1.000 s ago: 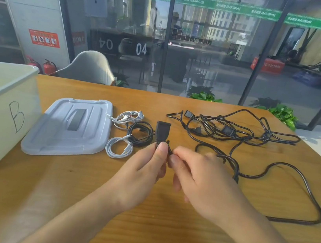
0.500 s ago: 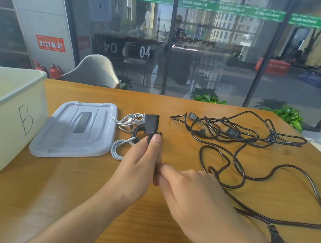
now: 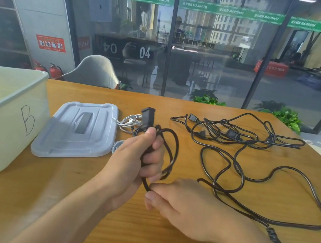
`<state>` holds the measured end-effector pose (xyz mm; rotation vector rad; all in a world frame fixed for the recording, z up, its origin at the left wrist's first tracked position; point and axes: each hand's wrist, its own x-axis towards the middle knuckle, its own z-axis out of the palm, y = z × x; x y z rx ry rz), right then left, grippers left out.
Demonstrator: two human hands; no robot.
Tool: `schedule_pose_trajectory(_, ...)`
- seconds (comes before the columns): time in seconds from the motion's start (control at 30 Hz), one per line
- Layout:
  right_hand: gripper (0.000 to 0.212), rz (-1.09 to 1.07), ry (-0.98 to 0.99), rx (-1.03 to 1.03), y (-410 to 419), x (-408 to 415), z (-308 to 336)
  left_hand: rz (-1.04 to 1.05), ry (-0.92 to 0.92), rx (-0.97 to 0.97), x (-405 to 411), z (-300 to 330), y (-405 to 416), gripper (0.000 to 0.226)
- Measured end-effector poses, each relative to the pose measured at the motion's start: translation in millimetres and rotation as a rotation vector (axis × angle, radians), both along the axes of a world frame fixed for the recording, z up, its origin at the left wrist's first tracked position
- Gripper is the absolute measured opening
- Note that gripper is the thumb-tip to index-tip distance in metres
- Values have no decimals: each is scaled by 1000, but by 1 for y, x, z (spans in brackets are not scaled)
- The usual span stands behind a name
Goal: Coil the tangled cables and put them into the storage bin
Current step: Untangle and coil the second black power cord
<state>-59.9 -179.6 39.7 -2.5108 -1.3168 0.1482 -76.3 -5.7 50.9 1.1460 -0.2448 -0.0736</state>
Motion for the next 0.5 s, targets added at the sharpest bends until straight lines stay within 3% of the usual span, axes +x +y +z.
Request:
schedule_pose_trajectory(0.17, 72, -79, 42, -74, -26, 27, 4, -194, 14, 49, -6, 13, 12, 36)
schedule_pose_trajectory(0.37, 58, -351, 144, 97, -84, 70, 10, -335, 43, 123, -9, 22, 26, 36)
schedule_pose_trajectory(0.5, 54, -472, 203, -7, -90, 70, 16, -387, 25, 314, -10, 16, 17, 37)
